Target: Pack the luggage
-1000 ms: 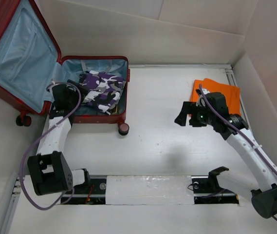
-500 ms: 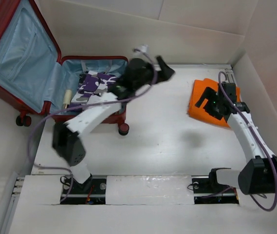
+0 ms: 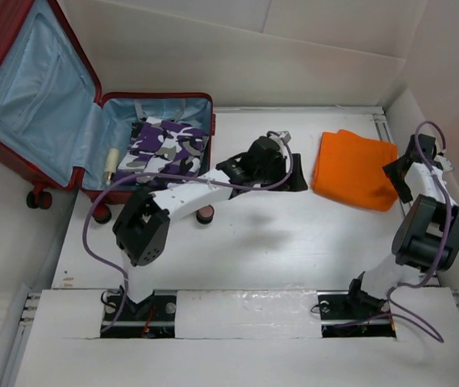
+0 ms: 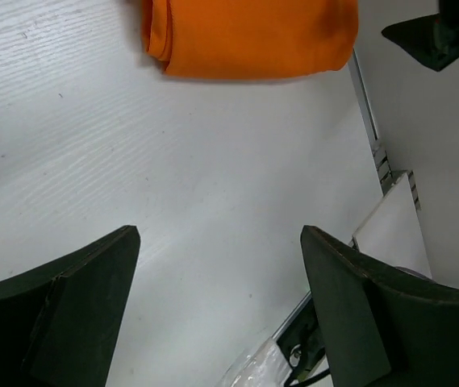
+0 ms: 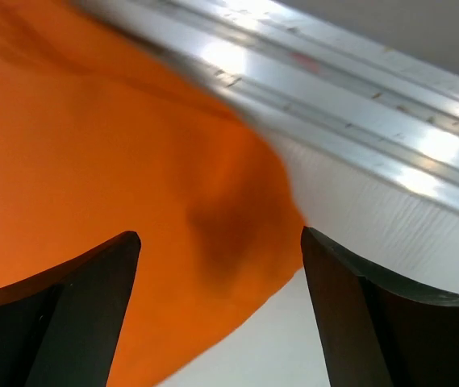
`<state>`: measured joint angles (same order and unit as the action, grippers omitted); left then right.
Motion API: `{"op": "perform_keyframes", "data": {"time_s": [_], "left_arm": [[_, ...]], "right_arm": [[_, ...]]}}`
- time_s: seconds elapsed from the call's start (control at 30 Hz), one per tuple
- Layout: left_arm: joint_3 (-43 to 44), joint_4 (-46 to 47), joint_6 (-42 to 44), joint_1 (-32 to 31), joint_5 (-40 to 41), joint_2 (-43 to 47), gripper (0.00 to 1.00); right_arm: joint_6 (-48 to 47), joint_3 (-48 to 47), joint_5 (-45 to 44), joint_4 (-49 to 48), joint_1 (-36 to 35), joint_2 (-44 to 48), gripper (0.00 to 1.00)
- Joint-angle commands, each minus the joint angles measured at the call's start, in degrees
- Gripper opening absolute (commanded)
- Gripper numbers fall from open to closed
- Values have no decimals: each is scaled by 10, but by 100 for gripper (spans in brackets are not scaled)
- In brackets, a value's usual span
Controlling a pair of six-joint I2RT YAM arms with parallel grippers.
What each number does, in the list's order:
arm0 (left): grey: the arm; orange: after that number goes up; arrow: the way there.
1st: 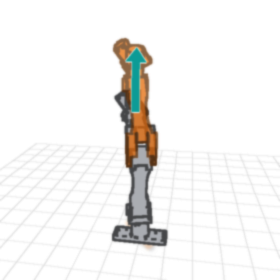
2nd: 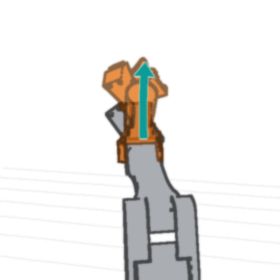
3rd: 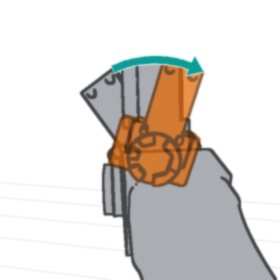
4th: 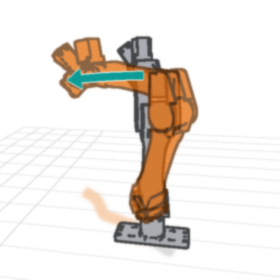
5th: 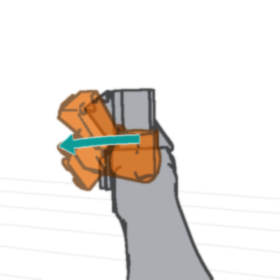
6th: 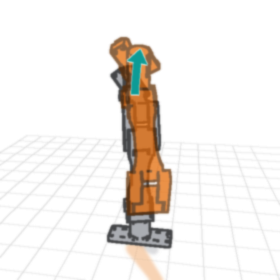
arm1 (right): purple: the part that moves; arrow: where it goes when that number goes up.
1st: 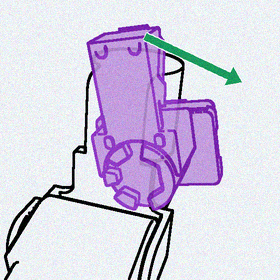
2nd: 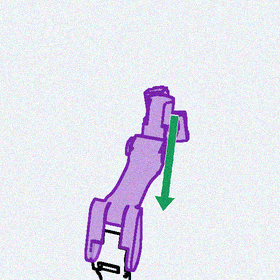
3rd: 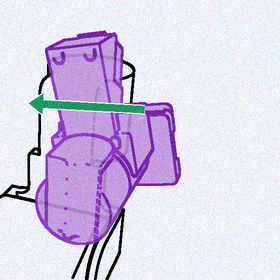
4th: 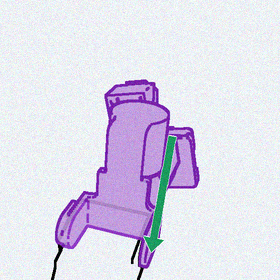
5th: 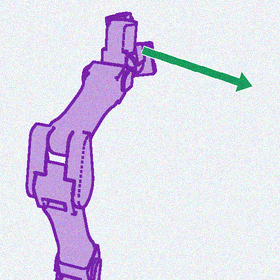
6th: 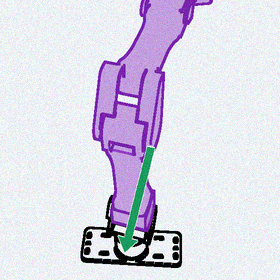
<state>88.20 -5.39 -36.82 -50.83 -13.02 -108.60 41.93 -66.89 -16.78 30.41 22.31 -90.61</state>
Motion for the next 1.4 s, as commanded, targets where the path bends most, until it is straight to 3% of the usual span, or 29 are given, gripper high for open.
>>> {"op": "perform_keyframes", "data": {"time_s": [0.0, 0.07, 0.17, 0.23, 0.37, 0.5, 0.6, 0.77, 0.8, 0.9, 1.0, 1.17, 1.37], "left_arm": [[-29, 39, 28, 4, -14, 73, 78], [-49, 39, 33, 4, -19, 81, 78], [-62, 39, 44, 4, -14, 94, 78], [-69, 33, 44, 16, -14, 101, 78], [-84, 12, 27, 47, -7, 114, 77], [-90, -31, -7, 77, 12, 107, 77], [-102, -31, -28, 85, 26, 107, 76], [-88, -16, -69, 114, 18, 61, 76], [-81, -2, -83, 119, 12, 51, 76], [-36, 25, -105, 119, -19, -5, 76], [27, 32, -136, 119, -41, -72, 76], [116, 20, -175, 114, -48, -169, 76], [232, -40, -213, 86, 7, -272, 76]], "right_arm": [[3, -23, -53, 4, 25, -50, 86], [-34, -31, 6, -16, 31, -73, 81], [-83, -53, 77, 1, 13, -131, 60], [-101, -64, 77, 19, -13, -149, 42], [-112, -31, 68, 11, -100, -100, 42], [-104, -5, 155, 11, -194, -86, 42], [-86, 13, 162, 4, -226, -86, 40], [-94, 47, 162, -3, -227, -40, 54], [-94, 48, 162, 5, -227, -20, 65], [-109, 48, 162, 26, -227, 15, 86], [-120, 48, 167, 45, -227, 69, 98], [-137, 59, 191, 59, -221, 164, 100], [-124, 71, 245, 54, -234, 258, 100]]}}
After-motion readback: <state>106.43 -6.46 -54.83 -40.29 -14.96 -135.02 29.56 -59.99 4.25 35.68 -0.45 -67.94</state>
